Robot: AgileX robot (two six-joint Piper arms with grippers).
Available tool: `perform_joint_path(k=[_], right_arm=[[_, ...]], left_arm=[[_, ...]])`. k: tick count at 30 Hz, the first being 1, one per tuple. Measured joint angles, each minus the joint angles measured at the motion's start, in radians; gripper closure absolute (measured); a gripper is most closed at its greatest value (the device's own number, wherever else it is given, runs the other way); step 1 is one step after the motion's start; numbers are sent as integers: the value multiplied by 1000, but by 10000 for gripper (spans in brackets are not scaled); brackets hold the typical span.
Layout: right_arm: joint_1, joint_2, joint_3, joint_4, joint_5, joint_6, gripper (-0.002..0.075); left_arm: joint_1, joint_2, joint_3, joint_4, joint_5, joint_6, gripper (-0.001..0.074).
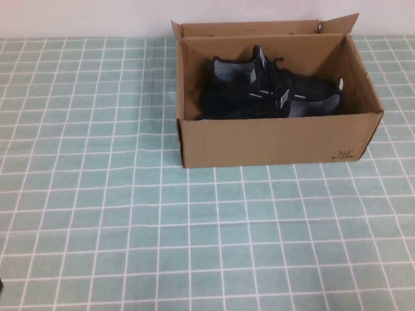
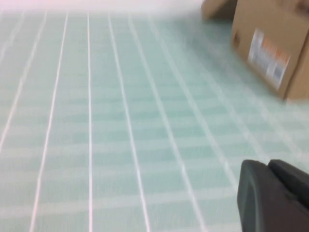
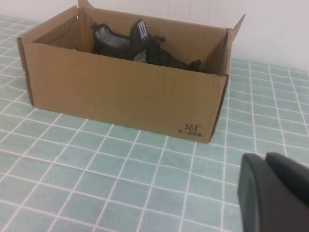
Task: Put shoes into padded shoe box
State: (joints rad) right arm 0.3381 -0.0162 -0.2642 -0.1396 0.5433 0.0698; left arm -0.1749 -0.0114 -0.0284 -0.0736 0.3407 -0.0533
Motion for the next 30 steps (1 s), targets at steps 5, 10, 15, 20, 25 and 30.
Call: perform_joint_path(k=[5, 10, 15, 20, 25, 30], right_arm=[[0, 0, 0, 0, 0, 0, 736], [0, 0, 0, 0, 0, 0, 736], [0, 0, 0, 0, 0, 0, 736], [0, 0, 0, 0, 0, 0, 736], [0, 0, 0, 0, 0, 0, 736], [0, 0, 0, 0, 0, 0, 736]], left_arm=[[0, 0, 45, 4, 62, 0, 736], [-4, 0, 49, 4, 35, 0, 736], [-4, 0, 49, 7, 33, 0, 736], [-4, 0, 50, 9, 33, 0, 736], [-4, 0, 50, 9, 33, 0, 736], [-4, 0, 50, 9, 33, -2, 736]])
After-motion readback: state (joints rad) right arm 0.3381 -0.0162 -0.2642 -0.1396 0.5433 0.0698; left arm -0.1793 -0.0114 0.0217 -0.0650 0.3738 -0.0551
